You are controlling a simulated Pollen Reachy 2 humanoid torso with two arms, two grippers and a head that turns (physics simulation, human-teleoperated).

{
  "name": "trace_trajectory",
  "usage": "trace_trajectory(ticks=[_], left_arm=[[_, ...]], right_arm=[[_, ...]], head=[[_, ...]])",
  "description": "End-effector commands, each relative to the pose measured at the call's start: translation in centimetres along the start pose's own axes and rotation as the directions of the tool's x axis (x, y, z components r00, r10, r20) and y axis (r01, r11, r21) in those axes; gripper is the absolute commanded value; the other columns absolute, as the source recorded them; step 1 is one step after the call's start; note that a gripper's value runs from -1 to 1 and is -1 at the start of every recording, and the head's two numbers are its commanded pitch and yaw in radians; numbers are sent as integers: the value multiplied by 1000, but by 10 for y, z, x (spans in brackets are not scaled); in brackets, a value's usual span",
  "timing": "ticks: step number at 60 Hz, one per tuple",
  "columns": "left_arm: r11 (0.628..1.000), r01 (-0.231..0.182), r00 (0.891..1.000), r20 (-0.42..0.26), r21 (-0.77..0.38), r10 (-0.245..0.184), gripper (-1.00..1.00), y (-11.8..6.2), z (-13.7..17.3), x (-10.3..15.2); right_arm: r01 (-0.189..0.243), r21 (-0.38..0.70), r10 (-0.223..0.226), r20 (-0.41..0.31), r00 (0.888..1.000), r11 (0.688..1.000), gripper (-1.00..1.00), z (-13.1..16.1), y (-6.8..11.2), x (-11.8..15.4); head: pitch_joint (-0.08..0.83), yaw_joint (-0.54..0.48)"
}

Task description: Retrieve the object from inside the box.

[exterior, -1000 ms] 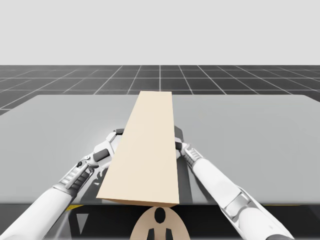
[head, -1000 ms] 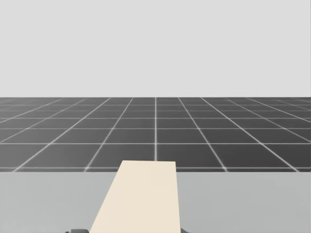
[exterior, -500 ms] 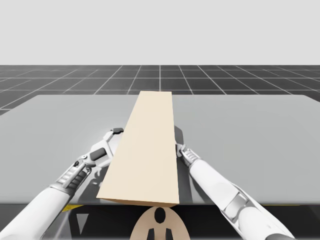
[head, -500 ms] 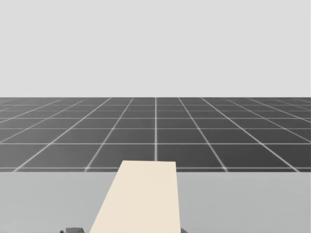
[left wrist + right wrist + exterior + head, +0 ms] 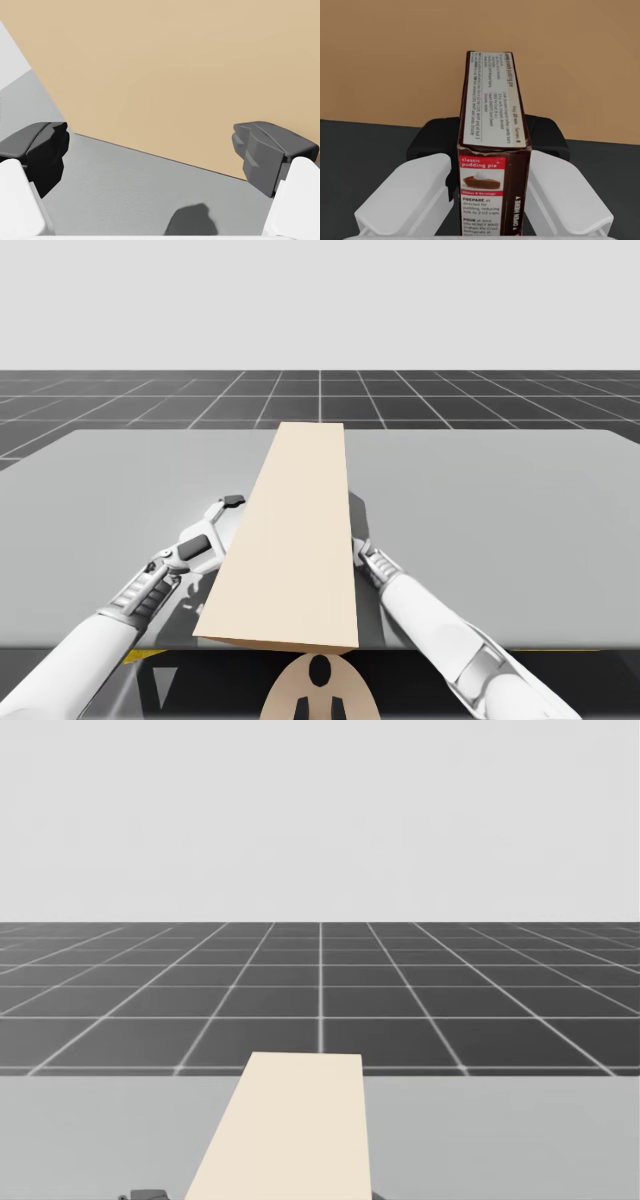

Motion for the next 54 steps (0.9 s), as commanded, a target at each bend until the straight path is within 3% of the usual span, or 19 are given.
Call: trace_trajectory(ticks=[1,14,28,54], left_arm=[[1000,-13,1000,10,-8,13,-1000,-2,-2,-1],[1000,-14,1000,13,4,14,-1000,0,-1,0],[1000,-15,1000,15,13,15,-1000,2,1,-1],[1000,-16,1000,18,21,16,-1000,4,2,-2]], right_arm=[[24,48,-30,129,991,999,1000,-22,38,-6],[-35,-4,35,95,995,999,1000,50,60,2],[-73,-90,79,62,995,993,1000,104,70,1],[-157,-307,188,74,979,939,1000,199,82,30]], head=[[55,3],[52,3],[51,4],[39,11]])
